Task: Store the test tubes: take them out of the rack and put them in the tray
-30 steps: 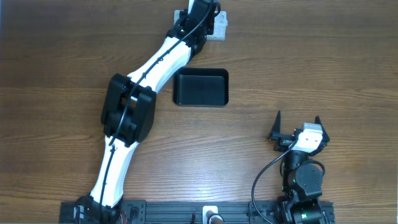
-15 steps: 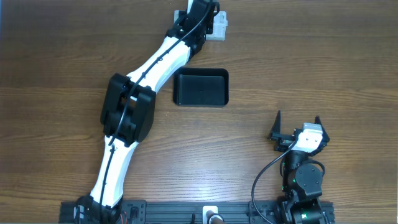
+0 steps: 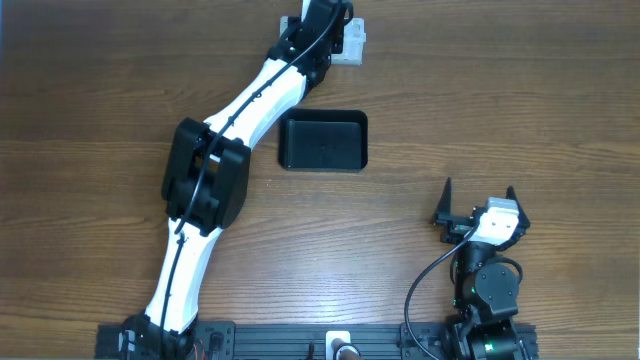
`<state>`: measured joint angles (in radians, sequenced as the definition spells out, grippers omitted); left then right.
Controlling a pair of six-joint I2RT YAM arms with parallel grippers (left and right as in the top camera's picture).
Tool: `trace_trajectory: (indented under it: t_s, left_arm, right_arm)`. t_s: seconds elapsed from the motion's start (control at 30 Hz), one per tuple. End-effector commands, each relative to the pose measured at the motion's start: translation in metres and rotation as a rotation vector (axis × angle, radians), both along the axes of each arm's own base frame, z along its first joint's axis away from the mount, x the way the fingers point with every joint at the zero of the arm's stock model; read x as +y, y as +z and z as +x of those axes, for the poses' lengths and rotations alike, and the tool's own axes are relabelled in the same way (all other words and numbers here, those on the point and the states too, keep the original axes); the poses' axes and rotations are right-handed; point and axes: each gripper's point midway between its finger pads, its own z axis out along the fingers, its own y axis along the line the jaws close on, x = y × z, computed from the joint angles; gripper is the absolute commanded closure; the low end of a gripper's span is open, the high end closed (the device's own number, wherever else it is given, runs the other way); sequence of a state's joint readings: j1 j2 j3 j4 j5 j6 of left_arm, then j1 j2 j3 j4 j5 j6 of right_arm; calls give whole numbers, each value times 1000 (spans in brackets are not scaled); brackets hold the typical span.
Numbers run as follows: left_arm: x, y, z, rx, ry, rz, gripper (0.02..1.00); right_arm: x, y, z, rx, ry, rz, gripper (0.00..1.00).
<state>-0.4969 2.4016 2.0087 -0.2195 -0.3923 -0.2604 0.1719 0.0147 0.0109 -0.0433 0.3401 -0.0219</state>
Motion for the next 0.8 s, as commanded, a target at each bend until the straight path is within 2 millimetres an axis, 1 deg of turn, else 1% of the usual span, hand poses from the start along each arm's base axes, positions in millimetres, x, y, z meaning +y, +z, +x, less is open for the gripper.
trace_trajectory:
  t_s: [0.03,0.07,0.2,0.27,0.33,0.47,0.57,0.63,0.7,0.77,0.8]
  left_arm:
    - [-2,24,5,-42,-8,-23,917]
    - [-1,32,4,-53,-9,-26,921]
    - [-3,74,-1,-113,-19,-44,917]
    - [-3,100,-5,-149,-31,-46,915]
    - [-2,130,-11,-193,-32,-57,910]
    - [2,185,-28,-266,-47,-51,915]
    - [8,219,-47,-293,-40,-50,917]
    - [11,233,-61,-282,-46,-51,917]
    - [14,238,-77,-244,-48,-61,915]
    - [17,232,-92,-176,-31,-82,919]
    - [20,223,-101,-126,-15,-93,919]
  right_arm:
    - [1,-1,0,-4,3,10,9]
    - [1,-1,0,-4,3,10,7]
    - [1,-1,0,-4,3,10,9]
    - [1,-1,0,-4,3,10,9]
    - [1,-1,0,-4,3,10,7]
    - [1,-1,0,-4,3,10,9]
    - [1,-1,0,-4,3,10,7]
    - [1,-1,0,-4,3,10,9]
    - [1,-1,0,-4,3,10,7]
    - [1,-1,0,-4,3,10,7]
    - [1,-1,0,-4,3,10,7]
